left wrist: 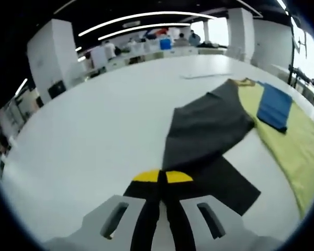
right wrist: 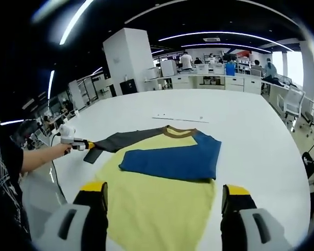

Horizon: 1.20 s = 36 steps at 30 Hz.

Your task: Fold the garment on the visible template until the final outline fits inside the template.

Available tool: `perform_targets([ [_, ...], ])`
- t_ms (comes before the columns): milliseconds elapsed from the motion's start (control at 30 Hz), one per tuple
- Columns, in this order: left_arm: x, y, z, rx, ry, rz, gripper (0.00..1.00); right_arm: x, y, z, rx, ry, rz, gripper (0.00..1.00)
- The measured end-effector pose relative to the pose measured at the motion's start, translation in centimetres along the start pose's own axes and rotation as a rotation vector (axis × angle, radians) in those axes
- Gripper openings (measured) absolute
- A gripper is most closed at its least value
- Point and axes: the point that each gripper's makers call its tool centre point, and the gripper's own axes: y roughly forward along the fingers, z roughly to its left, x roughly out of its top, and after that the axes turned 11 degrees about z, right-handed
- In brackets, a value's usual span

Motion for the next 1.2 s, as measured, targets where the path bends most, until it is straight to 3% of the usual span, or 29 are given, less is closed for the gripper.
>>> perform_targets([
  [467, 1.3, -1.5, -0.4, 0.028, -0.059, -0.043, 0.0, -0.8, -0.5, 0.6, 0.011, 0.008, 0.014, 0.92],
  [800, 5.1, -3.5, -2.2, 0.006, -0.077, -0.14, 0.0, -1.3, -0.1, 0.6, 0.032, -0.005, 0.032, 0.92],
  [1200, 9.1, -4.3, -6.9, -0.076, -0.081, -0.199, 0.0, -1.5, -0.2, 0.1, 0.038, -0.021, 0.028, 0.92],
])
